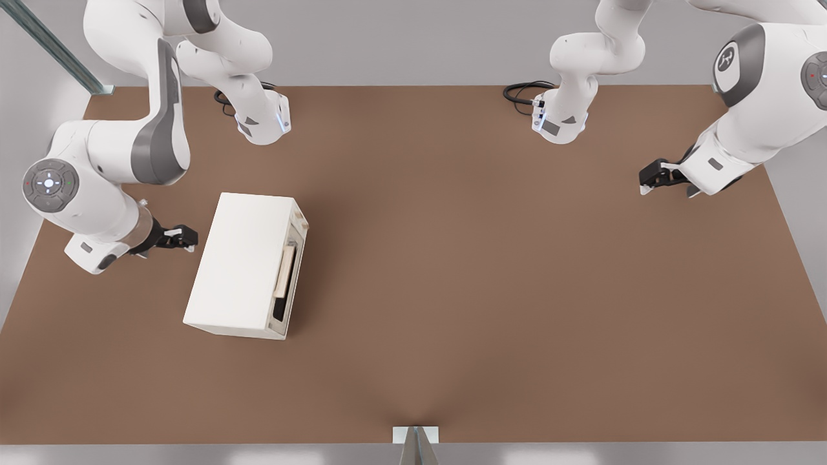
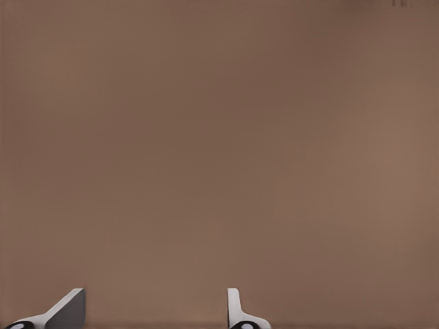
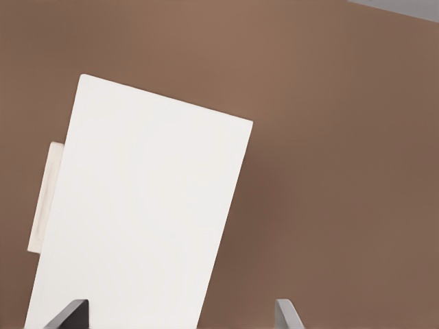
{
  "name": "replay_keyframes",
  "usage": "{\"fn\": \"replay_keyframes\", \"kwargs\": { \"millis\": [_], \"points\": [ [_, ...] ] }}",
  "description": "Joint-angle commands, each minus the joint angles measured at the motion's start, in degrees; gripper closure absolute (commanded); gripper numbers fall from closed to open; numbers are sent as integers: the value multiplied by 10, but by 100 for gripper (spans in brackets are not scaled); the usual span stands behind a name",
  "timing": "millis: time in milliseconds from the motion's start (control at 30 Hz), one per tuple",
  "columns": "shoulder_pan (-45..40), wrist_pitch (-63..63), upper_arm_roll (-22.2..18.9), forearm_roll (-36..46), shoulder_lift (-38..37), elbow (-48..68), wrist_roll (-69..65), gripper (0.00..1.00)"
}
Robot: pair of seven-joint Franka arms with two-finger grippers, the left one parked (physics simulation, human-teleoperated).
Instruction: Keep left arm still and open the oven door with right arm
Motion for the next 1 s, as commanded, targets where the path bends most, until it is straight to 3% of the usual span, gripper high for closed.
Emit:
{"fn": "replay_keyframes", "kwargs": {
  "millis": [0,67,100,133,167,200,300,400,567,667,733,967],
  "points": [
    [-2,-1,1,3,1,0,-15,0],
    [27,0,9,-19,25,-30,-13,2],
    [55,-2,12,-32,58,-34,6,78],
    [97,-2,11,-99,95,-31,7,79],
    [152,-2,11,-248,132,-33,73,79],
    [177,-2,9,-272,159,-34,196,79],
    [216,-21,6,-336,169,-34,164,79],
    [219,-25,7,-333,169,-21,161,79],
    [251,-67,9,-249,185,-24,405,79],
    [264,-80,8,-246,188,-4,411,79],
    [269,-133,7,-246,236,61,410,79],
    [280,-101,5,-278,266,60,443,79]
  ]
}}
